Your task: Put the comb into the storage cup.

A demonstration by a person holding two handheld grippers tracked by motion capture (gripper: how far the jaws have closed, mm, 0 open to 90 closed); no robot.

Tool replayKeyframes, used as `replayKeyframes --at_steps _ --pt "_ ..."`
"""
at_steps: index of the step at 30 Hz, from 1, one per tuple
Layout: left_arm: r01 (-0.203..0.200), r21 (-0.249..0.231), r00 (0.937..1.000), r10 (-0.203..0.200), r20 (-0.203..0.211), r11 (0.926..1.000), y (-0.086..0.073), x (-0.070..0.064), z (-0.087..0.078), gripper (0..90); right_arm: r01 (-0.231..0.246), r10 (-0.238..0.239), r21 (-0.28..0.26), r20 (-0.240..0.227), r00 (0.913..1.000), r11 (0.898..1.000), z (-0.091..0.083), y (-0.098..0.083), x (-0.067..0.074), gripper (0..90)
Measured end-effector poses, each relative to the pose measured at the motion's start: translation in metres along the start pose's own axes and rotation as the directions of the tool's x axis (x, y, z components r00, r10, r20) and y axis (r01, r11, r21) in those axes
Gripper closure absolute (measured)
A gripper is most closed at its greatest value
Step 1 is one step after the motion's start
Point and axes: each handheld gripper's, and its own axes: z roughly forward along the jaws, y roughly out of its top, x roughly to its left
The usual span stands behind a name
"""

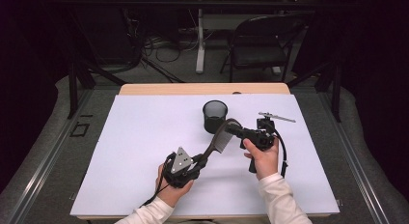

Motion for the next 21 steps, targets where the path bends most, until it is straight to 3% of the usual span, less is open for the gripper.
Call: replayKeyframes --at_steps 21 --pt "0.0 0.003 1.0 0.0 -0.001 1.0 -0.0006 -0.0012 0.0007 72.2 -0.058 0.058 0.009 -0.04 0.9975 0.998 0.0003 -0.0004 -0.0058 78.4"
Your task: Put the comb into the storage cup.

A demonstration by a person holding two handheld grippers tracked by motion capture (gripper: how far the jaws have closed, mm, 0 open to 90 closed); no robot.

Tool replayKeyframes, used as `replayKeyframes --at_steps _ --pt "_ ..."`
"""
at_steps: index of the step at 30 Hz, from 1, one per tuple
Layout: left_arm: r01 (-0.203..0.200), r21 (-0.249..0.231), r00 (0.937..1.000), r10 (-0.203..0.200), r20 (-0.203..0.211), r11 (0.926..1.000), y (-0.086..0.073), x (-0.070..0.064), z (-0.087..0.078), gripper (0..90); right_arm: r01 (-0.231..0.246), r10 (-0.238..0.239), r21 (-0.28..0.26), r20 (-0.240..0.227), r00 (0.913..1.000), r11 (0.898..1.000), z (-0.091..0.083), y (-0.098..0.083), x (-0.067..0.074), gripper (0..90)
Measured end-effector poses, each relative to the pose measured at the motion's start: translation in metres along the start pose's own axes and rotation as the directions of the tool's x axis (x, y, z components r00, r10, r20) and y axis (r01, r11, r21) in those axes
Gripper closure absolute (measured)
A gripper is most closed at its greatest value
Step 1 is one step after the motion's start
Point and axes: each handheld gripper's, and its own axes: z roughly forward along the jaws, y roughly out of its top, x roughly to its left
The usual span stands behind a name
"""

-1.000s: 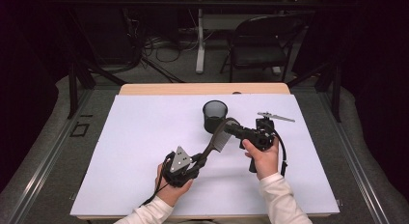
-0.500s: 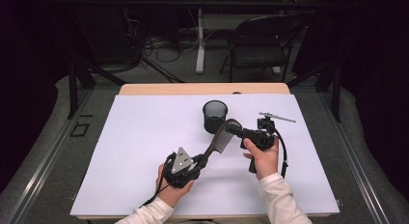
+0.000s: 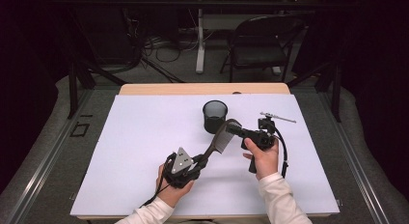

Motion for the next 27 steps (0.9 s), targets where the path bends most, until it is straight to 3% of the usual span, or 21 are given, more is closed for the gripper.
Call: replayKeyframes --at_steps 16,27 --pt "0.0 -0.002 1.0 0.0 0.0 1.0 -0.0007 0.0003 0.0004 72.1 -0.018 0.018 -0.002 -0.029 0.9994 1.0 0.0 -0.0003 -0.0022 83.4" --pt "-0.002 0.003 1.0 0.002 0.0 1.0 -0.0015 0.0007 0.0014 72.2 -0.045 0.045 0.008 -0.074 0.9962 0.999 0.0003 -0.0001 -0.0047 86.7"
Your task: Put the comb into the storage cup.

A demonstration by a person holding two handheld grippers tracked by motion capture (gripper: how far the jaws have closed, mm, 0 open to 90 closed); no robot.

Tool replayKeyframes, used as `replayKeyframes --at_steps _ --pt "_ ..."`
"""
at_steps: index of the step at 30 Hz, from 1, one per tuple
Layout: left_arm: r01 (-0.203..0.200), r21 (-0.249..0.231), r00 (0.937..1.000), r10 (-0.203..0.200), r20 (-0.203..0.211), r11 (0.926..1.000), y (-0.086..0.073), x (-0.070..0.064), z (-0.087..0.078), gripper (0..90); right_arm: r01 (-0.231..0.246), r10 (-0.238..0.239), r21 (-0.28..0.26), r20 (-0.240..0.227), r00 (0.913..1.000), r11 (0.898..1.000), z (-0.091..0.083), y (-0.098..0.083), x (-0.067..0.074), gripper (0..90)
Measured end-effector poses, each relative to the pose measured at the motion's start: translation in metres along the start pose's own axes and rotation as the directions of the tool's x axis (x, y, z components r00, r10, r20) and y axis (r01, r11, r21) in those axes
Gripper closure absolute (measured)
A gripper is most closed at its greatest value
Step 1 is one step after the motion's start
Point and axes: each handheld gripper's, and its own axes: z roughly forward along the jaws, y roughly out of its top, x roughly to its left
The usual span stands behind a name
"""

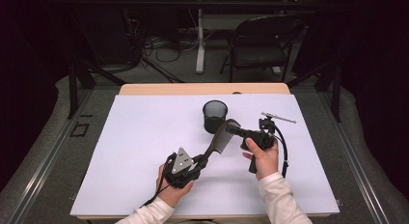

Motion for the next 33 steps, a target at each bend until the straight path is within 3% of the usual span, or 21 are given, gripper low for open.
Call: replayKeyframes --at_steps 33 --pt "-0.004 -0.013 1.0 0.004 -0.004 0.9999 -0.0006 -0.0004 -0.0008 72.0 -0.02 0.02 -0.002 -0.045 0.9988 1.0 -0.001 0.0 -0.0016 86.9"
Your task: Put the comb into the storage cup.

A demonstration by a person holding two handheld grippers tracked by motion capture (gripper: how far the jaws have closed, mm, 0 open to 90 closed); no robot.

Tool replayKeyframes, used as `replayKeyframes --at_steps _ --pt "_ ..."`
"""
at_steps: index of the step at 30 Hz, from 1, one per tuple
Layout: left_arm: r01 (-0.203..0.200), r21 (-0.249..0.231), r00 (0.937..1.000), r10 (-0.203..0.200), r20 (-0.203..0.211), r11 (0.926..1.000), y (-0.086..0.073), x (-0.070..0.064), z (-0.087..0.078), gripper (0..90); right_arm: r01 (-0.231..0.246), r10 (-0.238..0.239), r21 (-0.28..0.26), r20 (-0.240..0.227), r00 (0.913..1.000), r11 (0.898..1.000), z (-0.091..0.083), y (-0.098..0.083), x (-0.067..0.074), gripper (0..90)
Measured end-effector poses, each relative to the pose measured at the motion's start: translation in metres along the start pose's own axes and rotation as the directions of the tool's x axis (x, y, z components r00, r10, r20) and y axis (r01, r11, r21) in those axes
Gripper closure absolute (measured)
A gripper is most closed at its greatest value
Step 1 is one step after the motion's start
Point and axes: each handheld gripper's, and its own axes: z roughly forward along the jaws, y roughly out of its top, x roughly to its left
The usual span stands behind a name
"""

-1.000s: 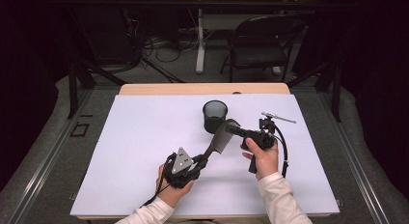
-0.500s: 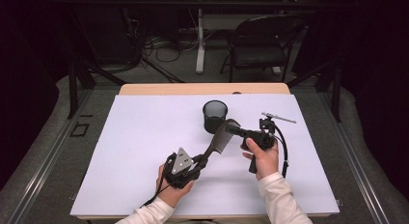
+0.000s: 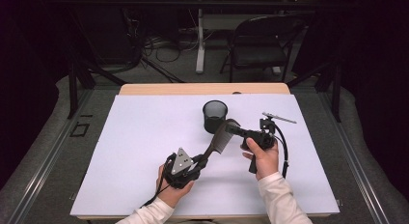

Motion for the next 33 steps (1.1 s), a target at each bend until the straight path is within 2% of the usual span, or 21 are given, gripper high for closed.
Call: replayKeyframes --at_steps 6,12,21,23,31,33 --pt "0.011 0.0 0.9999 -0.011 -0.003 0.9999 -0.0004 0.001 0.0004 71.2 0.005 -0.005 -0.003 0.001 1.0 1.0 0.0 -0.0004 0.0005 87.0" --pt "0.017 -0.001 0.9998 -0.017 -0.004 0.9999 -0.0008 0.0019 0.0011 65.7 0.006 -0.006 -0.003 0.005 1.0 1.0 -0.0001 -0.0004 0.0004 87.0" --pt "0.023 0.003 0.9997 -0.023 0.0 0.9997 -0.0014 0.0021 0.0028 55.4 0.007 -0.007 -0.01 0.005 1.0 1.0 -0.0009 -0.0001 0.0 87.0" --pt "0.035 0.001 0.9994 -0.035 0.001 0.9994 -0.0016 0.0022 0.0032 52.7 0.008 -0.008 -0.014 0.004 1.0 1.0 -0.0012 0.0001 -0.0001 87.0" --pt "0.027 0.007 0.9996 -0.027 -0.013 0.9996 -0.0014 0.0031 0.0044 41.9 0.005 -0.005 -0.031 0.009 1.0 0.999 -0.0019 0.0007 -0.0016 87.0" --pt "0.025 0.008 0.9995 -0.025 -0.019 0.9997 -0.0011 0.0034 0.0044 39.1 0.007 -0.006 -0.022 0.012 0.9999 1.0 -0.0031 0.0014 -0.0025 87.0"
